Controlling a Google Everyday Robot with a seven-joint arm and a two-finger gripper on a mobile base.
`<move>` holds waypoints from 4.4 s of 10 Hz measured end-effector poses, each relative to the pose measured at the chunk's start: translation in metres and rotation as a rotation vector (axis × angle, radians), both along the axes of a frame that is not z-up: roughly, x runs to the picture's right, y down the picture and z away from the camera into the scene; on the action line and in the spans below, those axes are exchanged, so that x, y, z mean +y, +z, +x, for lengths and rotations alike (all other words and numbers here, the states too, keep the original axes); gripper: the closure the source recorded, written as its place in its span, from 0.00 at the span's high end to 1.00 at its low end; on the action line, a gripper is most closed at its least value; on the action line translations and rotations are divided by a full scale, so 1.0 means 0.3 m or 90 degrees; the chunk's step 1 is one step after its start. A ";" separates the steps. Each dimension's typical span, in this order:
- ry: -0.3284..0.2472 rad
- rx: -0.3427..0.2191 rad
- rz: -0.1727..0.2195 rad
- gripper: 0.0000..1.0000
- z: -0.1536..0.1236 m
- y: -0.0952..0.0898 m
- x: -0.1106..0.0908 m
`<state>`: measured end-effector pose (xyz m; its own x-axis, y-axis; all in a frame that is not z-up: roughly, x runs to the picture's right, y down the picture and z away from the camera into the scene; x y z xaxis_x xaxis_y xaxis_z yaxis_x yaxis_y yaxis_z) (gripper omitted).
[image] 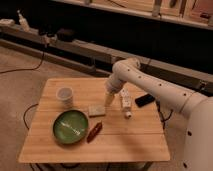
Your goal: Place the white sponge in the ceramic cup
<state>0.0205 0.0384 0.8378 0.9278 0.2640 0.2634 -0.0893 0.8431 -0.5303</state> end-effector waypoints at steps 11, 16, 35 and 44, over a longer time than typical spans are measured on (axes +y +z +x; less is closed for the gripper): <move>-0.109 -0.086 -0.058 0.80 -0.232 0.199 0.272; -0.118 -0.029 -0.125 0.78 -0.148 0.217 0.359; -0.036 -0.162 0.036 0.00 -0.399 -0.137 -0.267; -0.194 -0.209 0.003 0.56 -0.754 -0.049 -0.259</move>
<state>-0.2057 -0.0394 0.8233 0.8304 -0.0100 0.5570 0.3355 0.8072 -0.4857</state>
